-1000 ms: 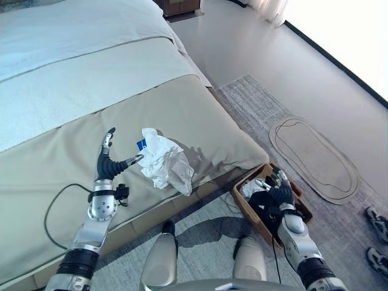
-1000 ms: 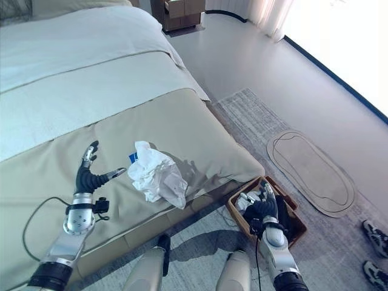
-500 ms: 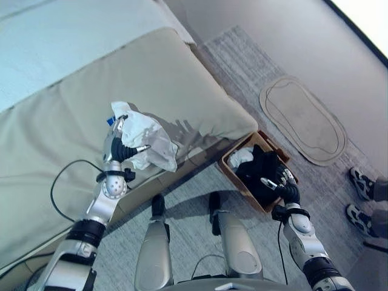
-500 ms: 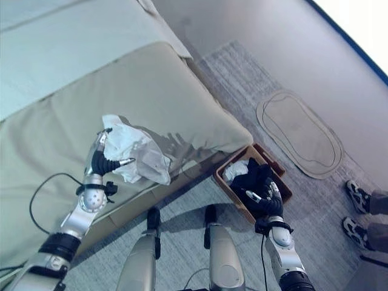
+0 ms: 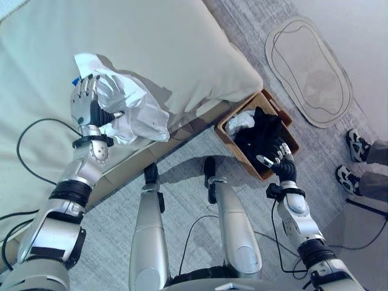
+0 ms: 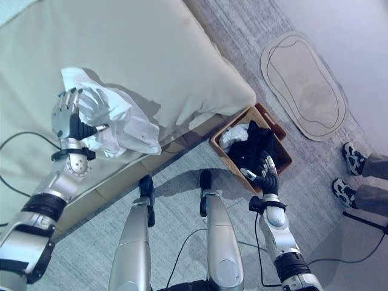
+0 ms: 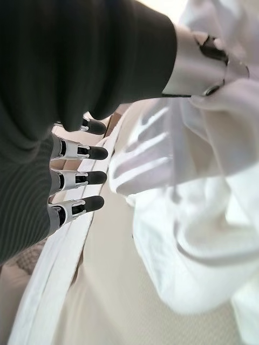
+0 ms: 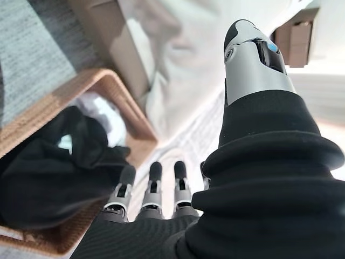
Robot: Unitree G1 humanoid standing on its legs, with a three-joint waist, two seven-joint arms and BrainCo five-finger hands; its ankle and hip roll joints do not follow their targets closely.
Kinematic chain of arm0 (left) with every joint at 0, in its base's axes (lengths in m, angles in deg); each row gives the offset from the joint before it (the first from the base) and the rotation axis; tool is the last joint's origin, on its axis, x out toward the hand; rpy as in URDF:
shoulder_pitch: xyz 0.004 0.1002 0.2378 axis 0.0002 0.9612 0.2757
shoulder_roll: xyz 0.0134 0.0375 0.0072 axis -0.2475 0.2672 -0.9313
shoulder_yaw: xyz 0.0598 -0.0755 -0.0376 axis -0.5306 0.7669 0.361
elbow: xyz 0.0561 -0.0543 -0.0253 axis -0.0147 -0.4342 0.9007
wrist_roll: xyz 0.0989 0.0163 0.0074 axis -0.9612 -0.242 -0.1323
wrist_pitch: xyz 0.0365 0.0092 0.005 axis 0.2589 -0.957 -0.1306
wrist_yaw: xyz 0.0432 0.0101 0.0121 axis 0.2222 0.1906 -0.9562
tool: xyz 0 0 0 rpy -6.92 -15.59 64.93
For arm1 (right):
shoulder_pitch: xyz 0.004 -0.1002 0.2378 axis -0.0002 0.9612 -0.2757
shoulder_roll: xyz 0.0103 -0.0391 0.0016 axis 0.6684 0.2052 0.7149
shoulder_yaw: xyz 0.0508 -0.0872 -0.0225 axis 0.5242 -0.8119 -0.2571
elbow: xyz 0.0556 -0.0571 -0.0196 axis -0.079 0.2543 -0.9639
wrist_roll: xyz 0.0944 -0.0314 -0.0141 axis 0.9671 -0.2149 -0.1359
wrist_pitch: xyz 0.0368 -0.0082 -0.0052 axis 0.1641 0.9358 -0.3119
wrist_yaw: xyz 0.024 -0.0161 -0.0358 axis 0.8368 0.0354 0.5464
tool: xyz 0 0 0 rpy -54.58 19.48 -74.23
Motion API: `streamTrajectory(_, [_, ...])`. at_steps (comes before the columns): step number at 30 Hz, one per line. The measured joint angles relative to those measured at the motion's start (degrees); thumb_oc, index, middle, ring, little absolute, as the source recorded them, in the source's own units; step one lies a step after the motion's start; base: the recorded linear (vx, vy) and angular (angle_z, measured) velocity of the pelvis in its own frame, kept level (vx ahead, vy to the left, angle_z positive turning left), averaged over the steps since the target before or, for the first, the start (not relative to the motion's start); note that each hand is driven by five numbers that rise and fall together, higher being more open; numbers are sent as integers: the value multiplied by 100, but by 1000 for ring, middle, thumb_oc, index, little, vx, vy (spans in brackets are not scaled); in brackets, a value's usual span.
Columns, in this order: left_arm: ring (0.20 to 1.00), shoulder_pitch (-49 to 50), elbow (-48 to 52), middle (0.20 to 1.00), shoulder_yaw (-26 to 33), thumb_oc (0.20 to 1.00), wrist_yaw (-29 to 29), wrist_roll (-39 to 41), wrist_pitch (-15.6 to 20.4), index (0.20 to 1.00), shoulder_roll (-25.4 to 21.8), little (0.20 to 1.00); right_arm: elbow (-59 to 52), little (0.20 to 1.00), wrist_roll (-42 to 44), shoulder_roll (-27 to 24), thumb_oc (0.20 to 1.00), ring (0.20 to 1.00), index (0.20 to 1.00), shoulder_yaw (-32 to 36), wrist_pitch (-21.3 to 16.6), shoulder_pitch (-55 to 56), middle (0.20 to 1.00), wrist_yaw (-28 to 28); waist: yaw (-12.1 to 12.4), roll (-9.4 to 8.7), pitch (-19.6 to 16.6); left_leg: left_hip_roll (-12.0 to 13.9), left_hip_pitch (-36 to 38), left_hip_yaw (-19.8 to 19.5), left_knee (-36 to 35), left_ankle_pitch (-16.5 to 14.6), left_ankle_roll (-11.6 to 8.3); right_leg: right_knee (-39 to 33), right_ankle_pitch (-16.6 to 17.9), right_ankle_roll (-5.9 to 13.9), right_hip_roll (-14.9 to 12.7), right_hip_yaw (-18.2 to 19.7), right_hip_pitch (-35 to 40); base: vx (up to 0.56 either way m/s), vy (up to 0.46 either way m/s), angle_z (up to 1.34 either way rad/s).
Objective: Pick up clothes into the bucket
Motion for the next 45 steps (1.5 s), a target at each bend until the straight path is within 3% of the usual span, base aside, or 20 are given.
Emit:
streamTrajectory(6, [1000, -141, -110, 1000, -47, 1000, -40, -11, -116, 1000, -297, 1000, -186, 1000, 101, -42, 1000, 1000, 1000, 3, -12, -9, 1000, -5, -147, -22, -2, -15, -675, 14, 297, -52, 11, 288, -46, -14, 20, 117, -720, -40, 35, -5])
streamTrajectory(11, [1000, -530, -299, 1000, -473, 1000, 8, -234, -105, 1000, -376, 1000, -190, 1000, 99, -83, 1000, 1000, 1000, 10, -56, -28, 1000, -4, -204, -25, 0, 2, -947, 58, 412, -46, 23, 330, -42, -6, 18, 151, -979, -21, 46, -6])
streamTrajectory(26, [1000, -874, -201, 1000, -2134, 1000, 818, -1359, 405, 1000, -426, 1000, -54, 1000, 99, -79, 1000, 1000, 1000, 1, -134, -186, 1000, 137, -279, -30, -1, -81, -704, 291, 443, -114, 114, 301, 23, 38, -44, 373, -810, -3, 25, -3])
streamTrajectory(27, [457, -890, -198, 457, -2222, 457, 861, -1365, 439, 457, -416, 457, -50, 1000, 100, -79, 1000, 1000, 1000, 0, -137, -188, 1000, 152, -284, -31, -2, -84, -656, 300, 392, -123, 118, 267, 21, 40, -53, 376, -770, 0, 0, 0])
streamTrajectory(28, [200, -905, -200, 200, -2270, 200, 882, -1367, 445, 200, -415, 200, -46, 1000, 100, -79, 1000, 1000, 1000, 0, -138, -188, 1000, 153, -284, -31, -2, -85, -638, 304, 373, -123, 117, 246, 22, 41, -54, 375, -755, 0, 0, 0])
streamTrajectory(37, [200, -963, -763, 200, -2257, 200, 1081, -1603, 357, 200, -173, 200, 102, 1000, 100, -69, 1000, 1000, 1000, -2, -135, -217, 1000, 153, -303, -31, -2, -83, -433, 309, 257, -110, 132, 127, 61, 76, -53, 367, -537, 0, 0, 0])
streamTrajectory(42, [200, -554, -956, 200, -2232, 200, 1122, -1610, 247, 200, -18, 200, 215, 1000, 94, -54, 1000, 1000, 1000, -6, -129, -281, 1000, 141, -266, -38, -5, -74, 339, 381, -119, -112, 160, -186, 58, 77, -83, 357, 170, 75, -1, -2])
streamTrajectory(45, [200, 0, -686, 200, -1561, 200, 1121, -1568, 196, 200, 155, 200, 203, 1000, 65, -49, 1000, 1000, 1000, -7, -114, -294, 1000, 115, -228, -37, -14, -40, 947, 457, -516, -87, 195, -536, 82, 118, -88, 361, 739, 83, -30, -6])
